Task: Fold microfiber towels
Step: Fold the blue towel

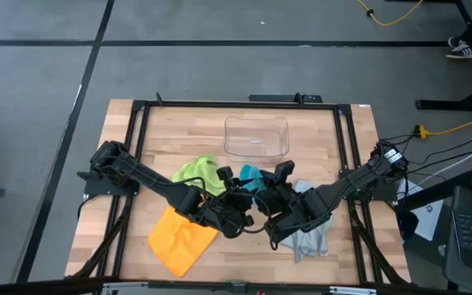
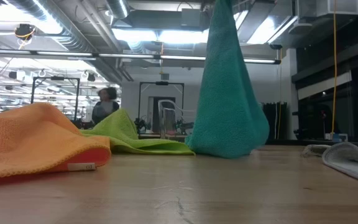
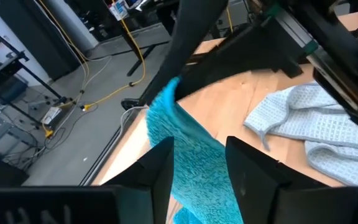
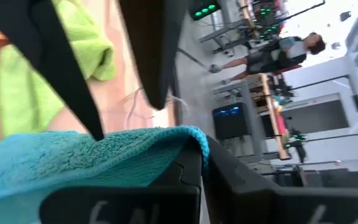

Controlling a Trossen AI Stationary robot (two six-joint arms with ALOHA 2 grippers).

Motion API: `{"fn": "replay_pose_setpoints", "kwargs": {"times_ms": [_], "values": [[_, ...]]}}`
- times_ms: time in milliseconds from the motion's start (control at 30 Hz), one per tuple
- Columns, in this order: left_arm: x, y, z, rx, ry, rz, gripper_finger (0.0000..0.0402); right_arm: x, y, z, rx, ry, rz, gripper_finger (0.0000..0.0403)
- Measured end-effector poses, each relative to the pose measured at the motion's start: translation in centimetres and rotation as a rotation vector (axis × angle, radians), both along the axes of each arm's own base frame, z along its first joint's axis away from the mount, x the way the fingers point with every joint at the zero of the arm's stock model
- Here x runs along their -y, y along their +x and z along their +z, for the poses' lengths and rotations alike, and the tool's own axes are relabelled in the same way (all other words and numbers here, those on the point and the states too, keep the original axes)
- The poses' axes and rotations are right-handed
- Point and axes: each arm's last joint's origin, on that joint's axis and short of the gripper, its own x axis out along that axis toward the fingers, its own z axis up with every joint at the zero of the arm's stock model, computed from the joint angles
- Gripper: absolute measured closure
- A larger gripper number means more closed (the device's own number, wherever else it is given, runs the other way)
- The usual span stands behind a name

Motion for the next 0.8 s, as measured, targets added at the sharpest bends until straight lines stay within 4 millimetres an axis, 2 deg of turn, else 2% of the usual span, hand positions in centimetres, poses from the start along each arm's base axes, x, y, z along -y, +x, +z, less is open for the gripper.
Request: {"fn": "replay_pose_setpoints", "kwargs": {"times_ms": [267, 500, 800], "values": [[-0.4, 0.4, 0.3, 0.032, 0.002, 0.017, 0.0232, -0.2, 0.2, 0.0, 0.011, 0.04, 0.012, 0.0401], [-2.1, 1.1, 0.1, 0.036, -0.003, 0.057, 0.0231, -0.5, 0.8, 0.3, 0.008, 0.021, 0.056, 0.0401], [-1.8, 0.8, -0.3, 0.016, 0.058, 0.106, 0.0234, -0.7, 0.5, 0.2, 0.004, 0.023, 0.054, 0.0402]]}}
